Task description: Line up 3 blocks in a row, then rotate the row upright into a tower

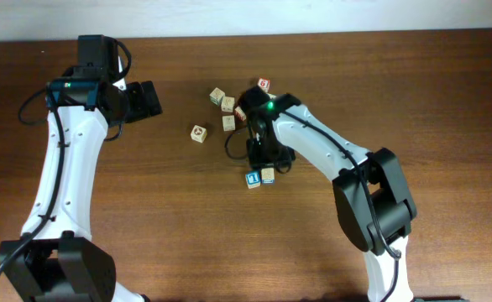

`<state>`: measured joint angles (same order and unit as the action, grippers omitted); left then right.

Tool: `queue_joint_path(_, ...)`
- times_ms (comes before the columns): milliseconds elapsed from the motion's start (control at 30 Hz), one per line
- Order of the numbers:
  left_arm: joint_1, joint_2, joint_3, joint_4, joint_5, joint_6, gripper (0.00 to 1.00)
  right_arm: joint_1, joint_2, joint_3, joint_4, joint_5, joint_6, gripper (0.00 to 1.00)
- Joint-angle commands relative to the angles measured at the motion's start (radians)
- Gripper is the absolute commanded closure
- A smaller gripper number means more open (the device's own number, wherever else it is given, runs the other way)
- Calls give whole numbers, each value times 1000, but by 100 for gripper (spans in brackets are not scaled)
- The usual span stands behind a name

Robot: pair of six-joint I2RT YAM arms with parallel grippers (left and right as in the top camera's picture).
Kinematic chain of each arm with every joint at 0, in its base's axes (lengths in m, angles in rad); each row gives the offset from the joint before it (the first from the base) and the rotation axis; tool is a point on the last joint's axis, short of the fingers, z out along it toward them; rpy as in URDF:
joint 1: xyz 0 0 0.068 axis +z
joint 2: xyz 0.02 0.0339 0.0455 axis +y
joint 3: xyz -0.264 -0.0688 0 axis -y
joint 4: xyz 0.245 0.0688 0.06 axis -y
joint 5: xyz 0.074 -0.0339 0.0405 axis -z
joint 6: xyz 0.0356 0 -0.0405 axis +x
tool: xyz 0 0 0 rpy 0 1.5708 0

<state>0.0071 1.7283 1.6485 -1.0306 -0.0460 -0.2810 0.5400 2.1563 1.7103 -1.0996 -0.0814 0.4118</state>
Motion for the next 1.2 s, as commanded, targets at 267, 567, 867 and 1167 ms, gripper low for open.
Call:
queue_joint_path(267, 1, 5, 15, -1, -11, -10, 1, -56, 111, 199, 422, 41, -18, 42)
queue_joint_path(567, 1, 5, 15, -1, -11, -10, 1, -56, 220, 199, 560, 135, 357, 39)
queue_joint_path(867, 0, 5, 15, -1, -11, -11, 1, -50, 274, 200, 554, 104, 378, 59)
queue_joint_path(1167, 0, 5, 15, -1, -11, -11, 1, -52, 131, 228, 219, -100, -69, 71)
